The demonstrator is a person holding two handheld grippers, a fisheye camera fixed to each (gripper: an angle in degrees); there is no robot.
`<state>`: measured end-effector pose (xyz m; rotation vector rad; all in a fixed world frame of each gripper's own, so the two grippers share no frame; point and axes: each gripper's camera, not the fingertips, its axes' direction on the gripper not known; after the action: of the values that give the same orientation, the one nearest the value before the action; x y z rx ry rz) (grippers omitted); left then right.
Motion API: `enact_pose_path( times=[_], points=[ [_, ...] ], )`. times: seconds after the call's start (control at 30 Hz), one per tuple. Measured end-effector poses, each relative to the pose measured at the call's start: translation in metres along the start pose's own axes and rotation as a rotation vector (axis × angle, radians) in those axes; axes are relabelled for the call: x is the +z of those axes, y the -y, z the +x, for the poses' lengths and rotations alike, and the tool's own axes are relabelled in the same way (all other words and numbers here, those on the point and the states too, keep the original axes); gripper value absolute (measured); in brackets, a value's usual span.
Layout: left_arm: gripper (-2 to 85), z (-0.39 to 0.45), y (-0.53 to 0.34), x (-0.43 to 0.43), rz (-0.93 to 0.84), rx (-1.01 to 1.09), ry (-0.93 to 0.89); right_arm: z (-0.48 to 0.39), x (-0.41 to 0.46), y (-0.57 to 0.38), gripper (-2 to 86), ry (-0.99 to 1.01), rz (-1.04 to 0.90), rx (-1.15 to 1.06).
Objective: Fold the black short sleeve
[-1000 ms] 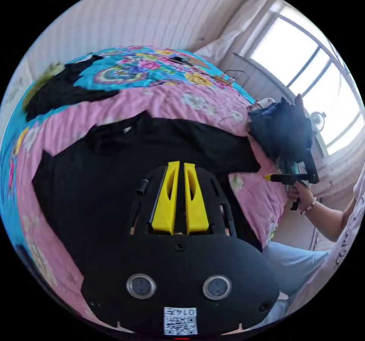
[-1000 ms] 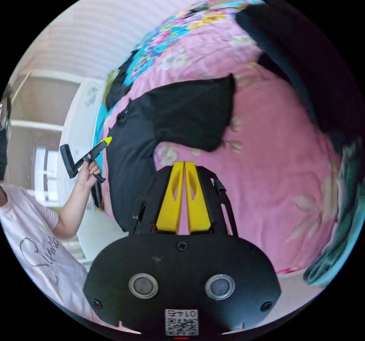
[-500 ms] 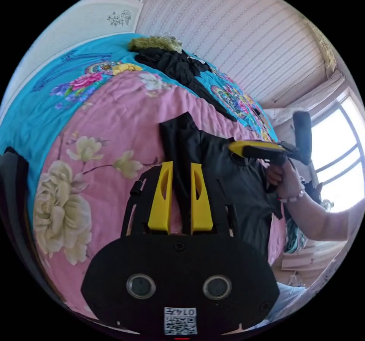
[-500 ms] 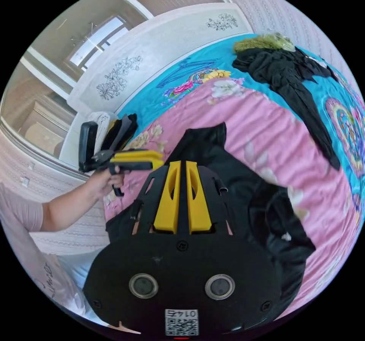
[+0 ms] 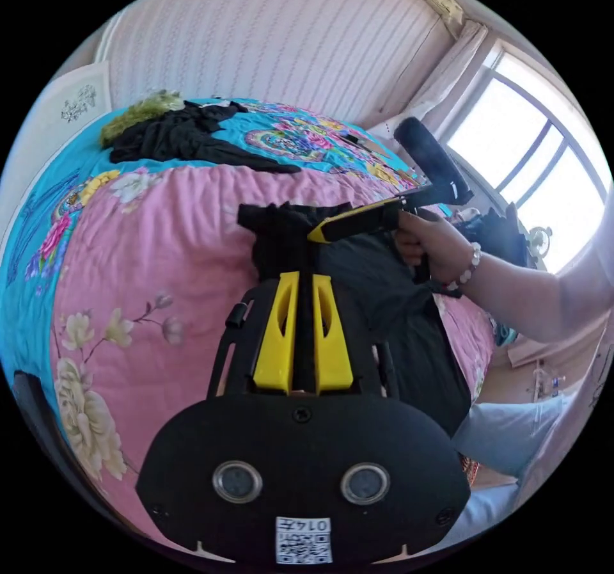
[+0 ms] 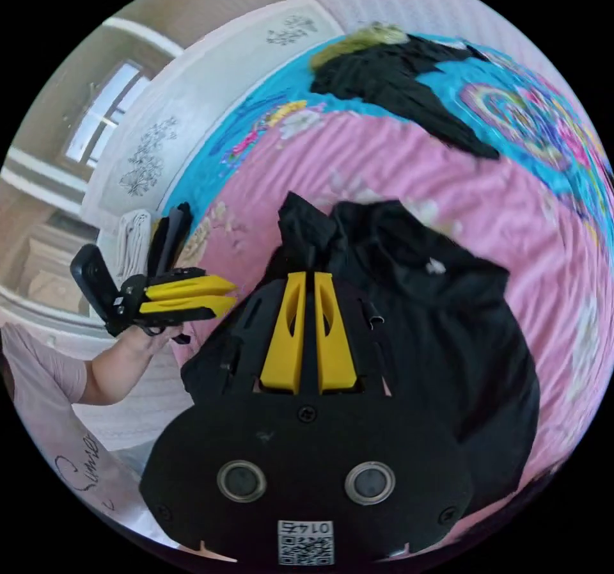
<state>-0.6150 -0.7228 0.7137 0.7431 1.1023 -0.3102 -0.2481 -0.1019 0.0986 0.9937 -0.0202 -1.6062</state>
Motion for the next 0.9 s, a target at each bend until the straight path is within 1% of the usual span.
enact_pose_path(
  times=[0.1,0.13,0.27,0.4,0.47,0.5,0.57,0.67,0.73,0.8,0.9],
  points=[
    [4.6,-0.002,-0.013,-0.006,-0.031,-0.031,-0.026,0.033,0.012,-0.021,1.7,-0.023,-0.064,0.165],
    [4.6,-0.005,-0.015,-0.008,-0.033,-0.044,-0.019,0.035,0.012,-0.023,1.8,-0.023,-0.065,0.171],
    [4.2,-0.026,-0.013,-0.016,-0.049,-0.118,0.007,0.033,0.003,-0.027,2.4,-0.034,0.034,0.171],
    [6.8,-0.032,0.007,-0.01,-0.065,-0.11,0.041,0.035,0.004,-0.024,4.2,-0.007,0.141,0.2],
    [7.9,-0.036,0.015,-0.004,-0.063,-0.13,-0.003,0.038,0.011,-0.02,6.0,-0.007,0.157,0.215],
    [8.3,-0.038,0.019,0.003,-0.07,-0.148,-0.022,0.04,0.017,-0.016,6.9,-0.042,0.166,0.224],
    [7.7,-0.04,0.024,0.017,-0.117,-0.164,-0.028,0.046,0.031,-0.008,7.3,-0.092,0.168,0.236],
    [1.8,-0.038,0.023,0.033,-0.197,-0.149,0.007,0.055,0.051,0.006,4.0,-0.074,0.094,0.242],
    [0.0,-0.034,0.02,0.021,-0.17,-0.159,0.018,0.046,0.042,0.005,1.7,-0.068,0.119,0.2],
    [-0.7,-0.024,0.009,-0.011,-0.088,-0.164,0.049,0.029,0.027,0.0,0.7,-0.038,0.137,0.143],
    [-0.9,-0.014,-0.012,-0.054,0.031,-0.185,0.032,0.003,0.013,-0.005,0.1,-0.018,0.17,0.065]
  ],
)
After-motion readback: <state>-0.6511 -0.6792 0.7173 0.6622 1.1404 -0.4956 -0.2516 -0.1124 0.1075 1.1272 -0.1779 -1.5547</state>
